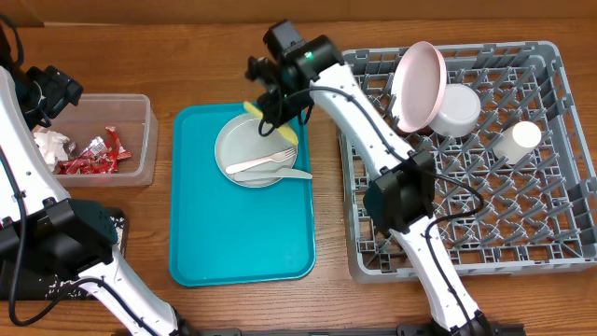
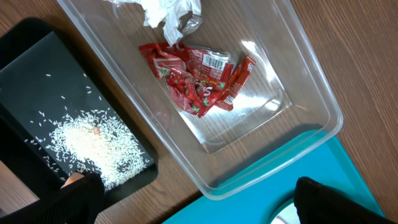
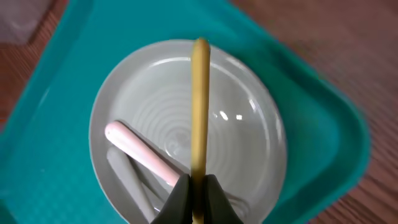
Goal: Sort waste into correct bins and load items into the dishwasher rack
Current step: 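Carry the yellow spoon to the rack and drop it in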
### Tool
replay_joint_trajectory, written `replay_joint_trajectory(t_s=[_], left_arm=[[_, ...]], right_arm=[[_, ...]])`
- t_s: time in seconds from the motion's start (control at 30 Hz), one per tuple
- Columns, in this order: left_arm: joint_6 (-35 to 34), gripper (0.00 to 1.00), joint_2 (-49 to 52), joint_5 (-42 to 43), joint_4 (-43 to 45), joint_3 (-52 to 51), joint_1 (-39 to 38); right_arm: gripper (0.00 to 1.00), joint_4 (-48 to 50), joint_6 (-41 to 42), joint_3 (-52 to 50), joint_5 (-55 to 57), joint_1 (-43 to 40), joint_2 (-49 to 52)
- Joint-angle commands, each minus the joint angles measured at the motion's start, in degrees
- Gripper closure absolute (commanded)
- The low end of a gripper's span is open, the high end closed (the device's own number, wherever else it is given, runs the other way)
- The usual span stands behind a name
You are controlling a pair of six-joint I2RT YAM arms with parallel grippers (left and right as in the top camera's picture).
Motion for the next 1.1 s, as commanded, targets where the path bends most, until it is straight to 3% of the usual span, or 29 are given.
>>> replay_joint_trajectory(t_s=[0.0,0.43,0.83,0.87,0.97,1.07], left_arm=[[1.2,0.0,-1.7,0.1,-0.1,0.6,-0.4],[1.2,0.0,-1.7,0.1,-0.1,0.6,-0.4],[1.2,0.0,-1.7,0.1,-0.1,0.6,-0.4],[1.2,0.0,-1.7,0.1,-0.1,0.6,-0.4],[1.2,0.0,-1.7,0.1,-0.1,0.6,-0.4],[1.2,0.0,-1.7,0.1,-0.1,0.6,-0.4]], right_arm=[[0.96,-0.9,6.0,5.0,-0.9,-4.0,-4.4],[0.96,-12.9,11.7,5.9,8.7,-16.7,-10.5],[0.95,-13.1,13.9,3.7,10.3,-17.6,-9.7],[0.85,-12.2,14.1,2.3,10.3,-17.6,-9.7],[0.43,-10.3,14.8,0.0,10.3,-17.6,-9.7],[0.28,-9.4,15.1,-0.6,9.2,-17.5,-9.7]])
